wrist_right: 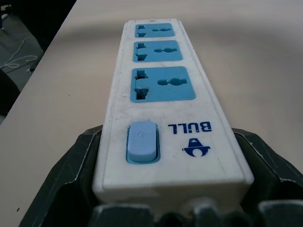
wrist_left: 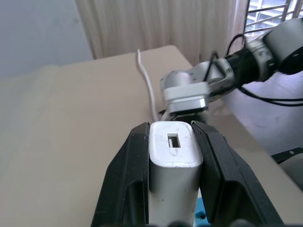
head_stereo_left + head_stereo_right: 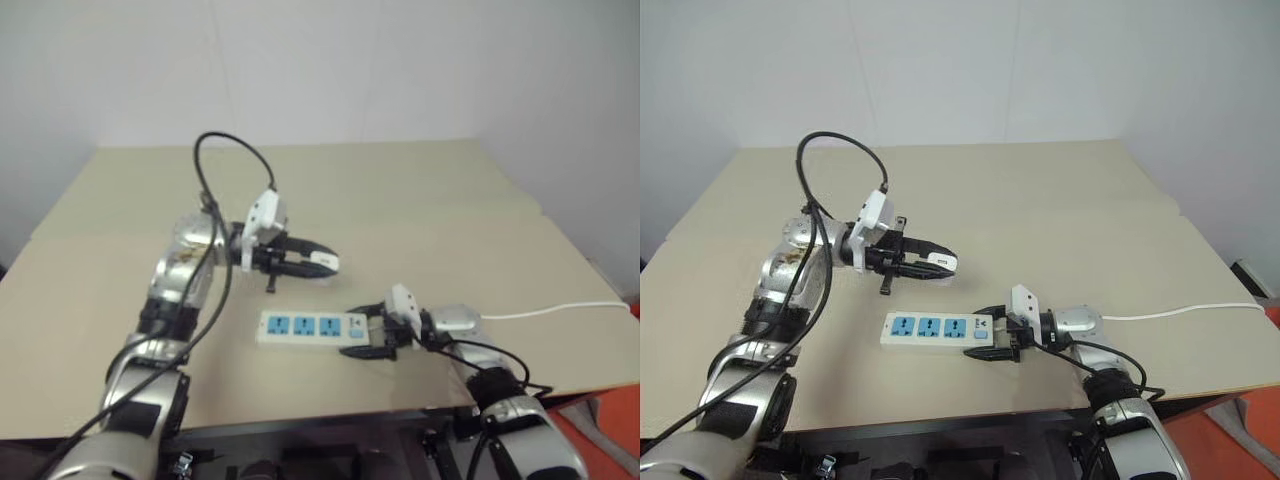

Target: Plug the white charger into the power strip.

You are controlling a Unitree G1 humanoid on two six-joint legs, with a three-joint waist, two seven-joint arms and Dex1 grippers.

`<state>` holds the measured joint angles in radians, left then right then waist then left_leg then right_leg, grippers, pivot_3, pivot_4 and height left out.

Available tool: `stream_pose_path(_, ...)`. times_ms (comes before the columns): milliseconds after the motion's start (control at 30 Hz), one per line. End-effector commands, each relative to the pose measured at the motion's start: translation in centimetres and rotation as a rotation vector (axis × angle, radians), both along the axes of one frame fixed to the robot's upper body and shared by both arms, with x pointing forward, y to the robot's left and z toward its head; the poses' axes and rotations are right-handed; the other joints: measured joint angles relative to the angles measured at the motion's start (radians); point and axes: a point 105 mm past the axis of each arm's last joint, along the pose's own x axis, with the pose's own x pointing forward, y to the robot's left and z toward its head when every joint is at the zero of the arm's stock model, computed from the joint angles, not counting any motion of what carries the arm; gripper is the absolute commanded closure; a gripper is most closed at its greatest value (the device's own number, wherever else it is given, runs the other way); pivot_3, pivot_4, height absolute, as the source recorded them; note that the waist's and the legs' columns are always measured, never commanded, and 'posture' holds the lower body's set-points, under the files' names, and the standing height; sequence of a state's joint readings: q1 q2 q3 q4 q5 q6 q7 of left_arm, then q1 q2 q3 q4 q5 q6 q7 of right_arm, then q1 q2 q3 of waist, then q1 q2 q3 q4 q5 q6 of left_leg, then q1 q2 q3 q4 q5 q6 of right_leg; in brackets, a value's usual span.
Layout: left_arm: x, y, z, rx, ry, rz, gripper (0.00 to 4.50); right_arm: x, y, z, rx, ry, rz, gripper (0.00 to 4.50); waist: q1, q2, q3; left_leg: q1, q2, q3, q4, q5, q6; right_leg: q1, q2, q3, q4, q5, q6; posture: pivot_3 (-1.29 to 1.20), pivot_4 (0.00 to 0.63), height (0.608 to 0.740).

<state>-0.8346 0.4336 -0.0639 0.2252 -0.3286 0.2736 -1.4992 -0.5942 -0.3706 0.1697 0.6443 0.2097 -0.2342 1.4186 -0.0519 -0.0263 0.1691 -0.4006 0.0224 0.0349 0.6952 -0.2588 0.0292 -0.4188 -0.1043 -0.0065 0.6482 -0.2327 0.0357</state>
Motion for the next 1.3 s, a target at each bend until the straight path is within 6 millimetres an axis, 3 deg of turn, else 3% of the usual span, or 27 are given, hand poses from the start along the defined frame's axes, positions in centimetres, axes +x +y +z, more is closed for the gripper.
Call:
stream_pose_path(33, -1.4, -0.2, 0.1, -0.045, 0.025, -0.027, 3.47, -0.6, 0.5, -1.2, -0.043, 0.033, 0.048, 1.08, 0.000, 0.000, 0.000, 0.001, 0.000, 0.000, 0.000, 0.000, 0.000, 0.000, 0.000, 0.001, 0.000, 0.000, 0.000, 0.00, 0.150, 0.740)
stream_pose_path(367, -2.1, -1.5, -3.4, -0.124, 0.171, 0.045, 3.47, -1.0, 1.1, -1.4, -0.044, 0.035, 0.073, 1.08, 0.004, 0.000, 0.000, 0.002, 0.000, 0.002, 0.000, 0.000, 0.000, 0.000, 0.000, 0.002, -0.001, 0.000, 0.000, 0.00, 0.150, 0.740)
stream_pose_path(667, -2.2, -2.2, -5.5, -0.119, 0.168, 0.063, 3.47, -1.2, 1.1, -1.7, -0.054, 0.029, 0.071, 1.08, 0.004, 0.000, -0.001, 0.003, 0.000, 0.003, -0.001, 0.000, 0.000, 0.000, 0.001, 0.004, -0.001, 0.000, 0.000, 0.00, 0.150, 0.740)
stream_pose_path(1300, -2.0, -1.3, -7.6, -0.135, 0.174, 0.122, 3.47, -1.3, 1.0, -1.7, -0.052, 0.030, 0.064, 1.08, 0.007, 0.000, -0.002, 0.003, 0.001, 0.004, -0.001, 0.000, 0.001, 0.000, 0.001, 0.005, -0.002, 0.000, 0.000, 0.00, 0.150, 0.740)
